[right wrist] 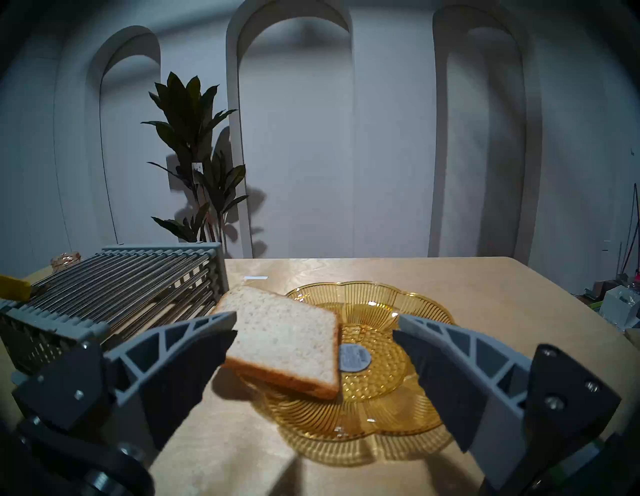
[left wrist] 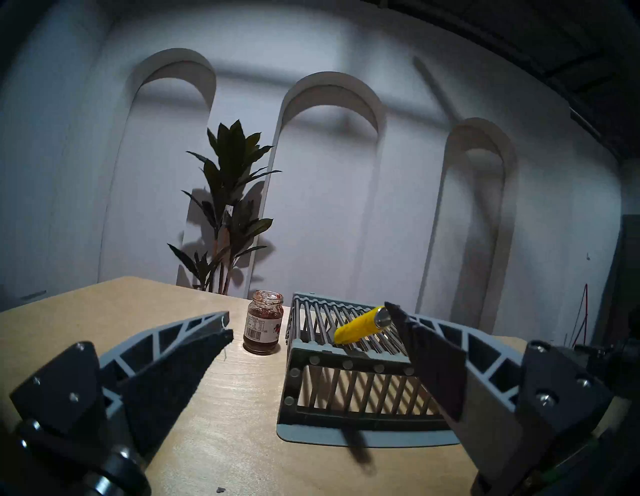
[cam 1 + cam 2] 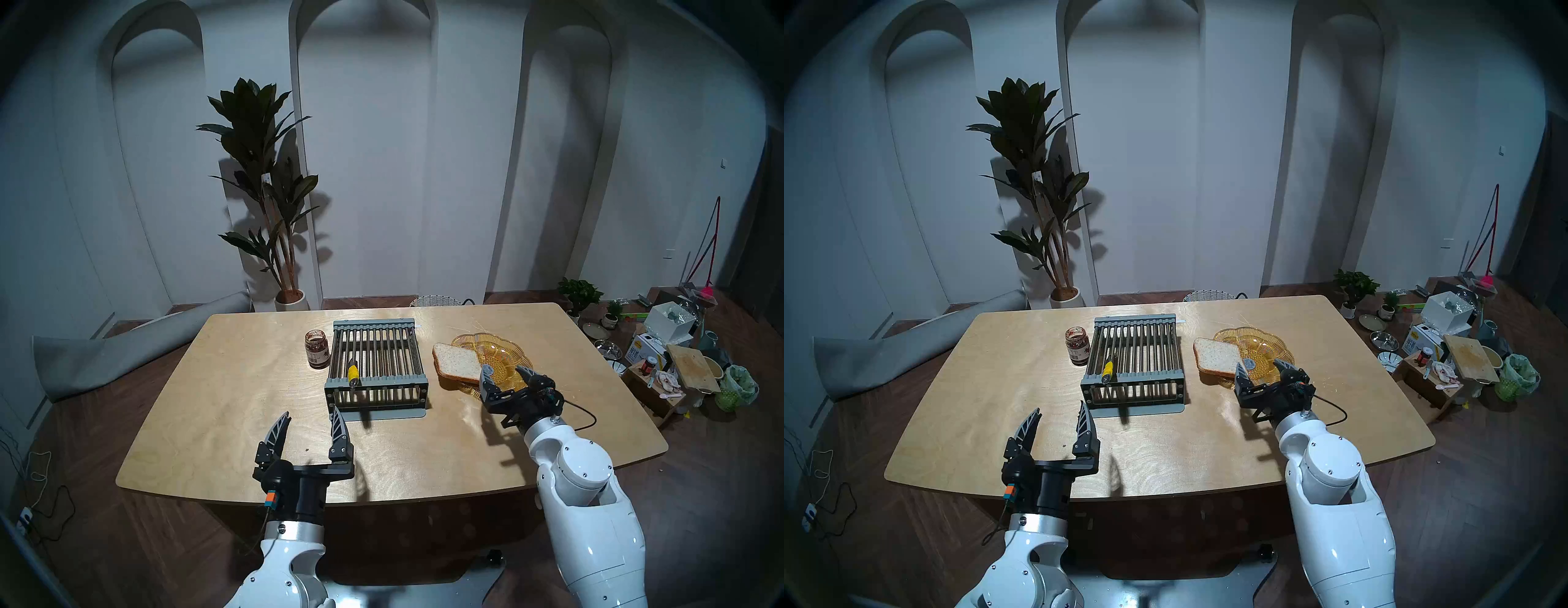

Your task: Spread jam over the slice of bread with the knife

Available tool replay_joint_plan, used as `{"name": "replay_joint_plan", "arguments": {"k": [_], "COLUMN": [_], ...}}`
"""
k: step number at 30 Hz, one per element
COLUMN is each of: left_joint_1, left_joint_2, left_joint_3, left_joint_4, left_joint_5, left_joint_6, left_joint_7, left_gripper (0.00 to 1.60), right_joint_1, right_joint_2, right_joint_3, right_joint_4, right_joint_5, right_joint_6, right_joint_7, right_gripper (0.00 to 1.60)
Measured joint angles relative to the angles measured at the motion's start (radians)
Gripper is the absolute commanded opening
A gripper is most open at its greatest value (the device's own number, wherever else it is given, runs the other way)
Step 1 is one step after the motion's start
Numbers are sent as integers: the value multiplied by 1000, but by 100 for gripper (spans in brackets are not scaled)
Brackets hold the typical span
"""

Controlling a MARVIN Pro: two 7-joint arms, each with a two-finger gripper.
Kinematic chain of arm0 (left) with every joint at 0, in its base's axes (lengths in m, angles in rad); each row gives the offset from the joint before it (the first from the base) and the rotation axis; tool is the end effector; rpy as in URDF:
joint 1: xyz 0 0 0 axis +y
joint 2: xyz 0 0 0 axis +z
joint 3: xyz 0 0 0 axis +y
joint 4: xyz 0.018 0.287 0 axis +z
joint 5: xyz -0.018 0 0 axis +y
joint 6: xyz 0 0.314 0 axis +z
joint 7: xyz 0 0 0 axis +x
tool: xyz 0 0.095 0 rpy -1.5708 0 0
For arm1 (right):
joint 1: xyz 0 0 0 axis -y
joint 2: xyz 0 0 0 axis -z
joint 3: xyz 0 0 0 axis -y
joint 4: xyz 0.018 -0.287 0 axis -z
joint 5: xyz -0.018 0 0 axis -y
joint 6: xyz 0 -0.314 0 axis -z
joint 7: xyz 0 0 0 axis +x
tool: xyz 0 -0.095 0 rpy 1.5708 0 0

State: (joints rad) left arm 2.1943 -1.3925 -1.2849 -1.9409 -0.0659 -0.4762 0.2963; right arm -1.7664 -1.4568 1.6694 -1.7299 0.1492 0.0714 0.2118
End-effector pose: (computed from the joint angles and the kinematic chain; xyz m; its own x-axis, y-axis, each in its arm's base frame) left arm 0.2223 -0.0543 -0.3270 -0.1618 0.1457 0.9760 -0.0231 -0.9893 0.1438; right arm 0.3682 -0.0486 -0.3175 0.0952 -0.0261 0.9951 0.1313 -0.9906 -0.0386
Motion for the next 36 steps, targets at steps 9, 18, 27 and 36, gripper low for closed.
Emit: {"name": "replay_joint_plan", "arguments": {"k": [9, 18, 27, 36], "left_joint_1": [-100, -198, -294, -388], "left_joint_2": [-17, -25, -30, -41], "left_joint_3": [15, 56, 111, 168], "left_joint_4": [47, 104, 205, 299], "left_joint_5": [71, 97, 104, 126], "left_joint_6": [-3, 8, 23, 20], "left_joint_7": [15, 11, 40, 133], "left_gripper": [160, 160, 160, 160], "right_joint_1": [49, 112, 192, 241], "right_joint_2": [27, 46, 63, 73], "right_joint_3": [76, 136, 176, 184], "right_joint_4": [34, 104, 179, 223], "right_joint_5": [40, 75, 102, 114], "right_joint_6": [25, 47, 53, 45], "right_joint_7": [16, 18, 6, -3], "right_gripper": [160, 160, 160, 160]}}
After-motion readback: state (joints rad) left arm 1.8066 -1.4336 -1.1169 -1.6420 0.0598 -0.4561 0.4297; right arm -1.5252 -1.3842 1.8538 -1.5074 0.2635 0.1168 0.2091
